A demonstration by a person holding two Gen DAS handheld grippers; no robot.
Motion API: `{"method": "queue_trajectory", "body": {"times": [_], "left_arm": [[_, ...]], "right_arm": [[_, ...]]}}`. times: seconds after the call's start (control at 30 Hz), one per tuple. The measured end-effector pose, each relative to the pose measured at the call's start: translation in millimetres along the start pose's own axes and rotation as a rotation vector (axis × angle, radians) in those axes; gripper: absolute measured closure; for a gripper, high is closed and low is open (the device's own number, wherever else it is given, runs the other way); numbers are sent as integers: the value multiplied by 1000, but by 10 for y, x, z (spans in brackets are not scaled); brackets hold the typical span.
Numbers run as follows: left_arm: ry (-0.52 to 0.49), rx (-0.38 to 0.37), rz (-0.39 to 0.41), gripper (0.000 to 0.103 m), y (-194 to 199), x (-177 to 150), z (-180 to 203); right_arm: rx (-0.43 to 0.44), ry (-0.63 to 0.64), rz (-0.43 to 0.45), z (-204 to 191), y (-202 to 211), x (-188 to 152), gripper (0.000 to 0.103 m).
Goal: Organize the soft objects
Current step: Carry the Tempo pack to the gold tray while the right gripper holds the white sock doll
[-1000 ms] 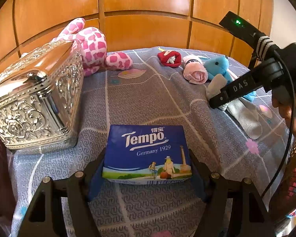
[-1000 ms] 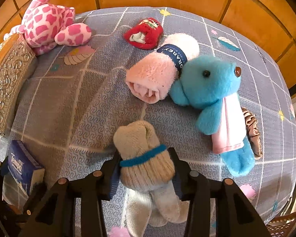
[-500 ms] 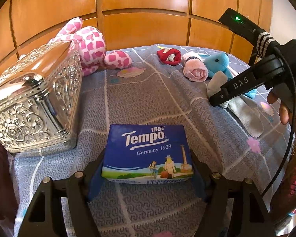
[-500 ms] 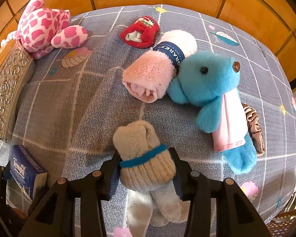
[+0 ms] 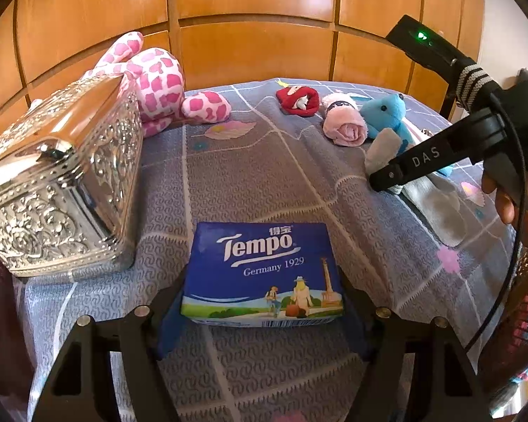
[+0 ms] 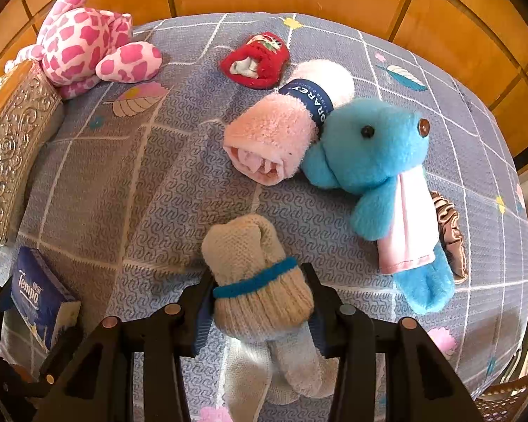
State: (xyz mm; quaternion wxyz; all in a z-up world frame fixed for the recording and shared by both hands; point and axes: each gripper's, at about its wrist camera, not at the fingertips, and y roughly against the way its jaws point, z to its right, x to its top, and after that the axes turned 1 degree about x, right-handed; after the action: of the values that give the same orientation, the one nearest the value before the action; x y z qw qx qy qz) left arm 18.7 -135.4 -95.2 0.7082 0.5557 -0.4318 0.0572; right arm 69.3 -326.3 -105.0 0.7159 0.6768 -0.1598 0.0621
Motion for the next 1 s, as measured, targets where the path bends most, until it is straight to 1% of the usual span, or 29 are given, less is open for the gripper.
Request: {"method": "queue_trajectory", "body": {"times": [0.13, 0.37, 0.43, 0.57, 0.67, 0.73, 0.83, 0.87, 0.93, 1.0], "left_arm": [[10, -12, -8, 30, 59, -35, -17], [86, -40, -26, 30, 258, -66, -191], [94, -39, -13, 30, 378, -79, -247], [127, -12, 37, 30, 704, -87, -434], [198, 13, 66, 30, 962, -64, -702], [266, 44, 85, 30, 1130, -65, -945], [356, 135, 107, 30, 1353, -109, -1354], [403, 178, 106, 30, 1426, -147, -1548], [472, 230, 99, 30, 1495, -239, -1833], [544, 304, 73, 30, 1544, -363, -2149]], "right_arm": [[1, 4, 1, 13, -1, 10, 58], [-1, 9, 3, 8, 4, 20, 58], [-3, 12, 4, 1, 2, 25, 58], [-4, 14, 4, 8, 8, 25, 58], [-7, 19, 6, 3, 13, 29, 58], [-10, 23, 8, -3, 13, 28, 58], [-12, 24, 9, -13, 16, 25, 58], [-12, 24, 9, -14, 17, 24, 58], [-13, 24, 9, -13, 19, 26, 58], [-15, 25, 10, -18, 20, 28, 58]]}}
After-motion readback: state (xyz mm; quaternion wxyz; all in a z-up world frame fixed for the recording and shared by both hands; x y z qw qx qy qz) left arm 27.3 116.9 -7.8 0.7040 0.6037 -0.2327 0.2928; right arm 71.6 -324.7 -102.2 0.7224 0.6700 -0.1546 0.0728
